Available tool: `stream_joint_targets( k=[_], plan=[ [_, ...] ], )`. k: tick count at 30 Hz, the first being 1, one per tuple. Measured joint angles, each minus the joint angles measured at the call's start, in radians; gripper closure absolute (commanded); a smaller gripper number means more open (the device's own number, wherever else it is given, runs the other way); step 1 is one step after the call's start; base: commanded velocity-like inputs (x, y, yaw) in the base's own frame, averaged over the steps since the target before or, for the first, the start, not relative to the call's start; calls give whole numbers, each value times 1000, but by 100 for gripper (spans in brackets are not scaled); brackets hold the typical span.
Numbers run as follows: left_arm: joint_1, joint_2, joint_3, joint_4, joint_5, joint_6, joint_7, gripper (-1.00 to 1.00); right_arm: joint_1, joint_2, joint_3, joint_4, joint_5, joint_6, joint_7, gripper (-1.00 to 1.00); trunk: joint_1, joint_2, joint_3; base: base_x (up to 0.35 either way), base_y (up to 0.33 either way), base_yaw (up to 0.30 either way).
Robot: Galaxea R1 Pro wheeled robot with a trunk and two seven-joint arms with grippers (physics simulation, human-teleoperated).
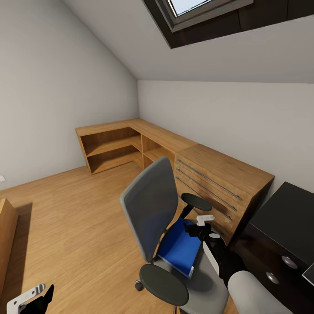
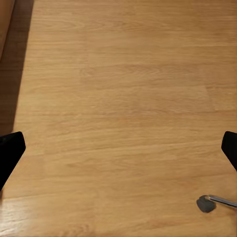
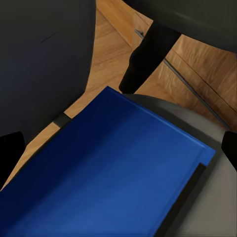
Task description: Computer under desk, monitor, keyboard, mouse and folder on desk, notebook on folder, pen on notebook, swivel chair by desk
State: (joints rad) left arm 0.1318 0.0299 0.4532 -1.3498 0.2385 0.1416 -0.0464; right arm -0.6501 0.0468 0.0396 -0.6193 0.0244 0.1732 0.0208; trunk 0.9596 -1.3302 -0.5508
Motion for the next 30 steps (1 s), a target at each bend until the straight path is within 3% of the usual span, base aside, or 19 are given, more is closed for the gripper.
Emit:
stream_joint_targets(
  k=[6,22,30],
  plan=[
    [0,-1,4,0,1,0,0,-100,0,1,-1,1,5,-3,-1,-100,0,0,0,0,0,0],
    [0,-1,3,0,-1,0,0,-100,0,0,0,34,9,-6,0,-100,61,-112,-58,0,0,123],
    [0,-1,-1,0,-2,2,0,-100,0,-17,0,36,11,-6,1,-100,92,-168,-85,0,0,36]
  ],
)
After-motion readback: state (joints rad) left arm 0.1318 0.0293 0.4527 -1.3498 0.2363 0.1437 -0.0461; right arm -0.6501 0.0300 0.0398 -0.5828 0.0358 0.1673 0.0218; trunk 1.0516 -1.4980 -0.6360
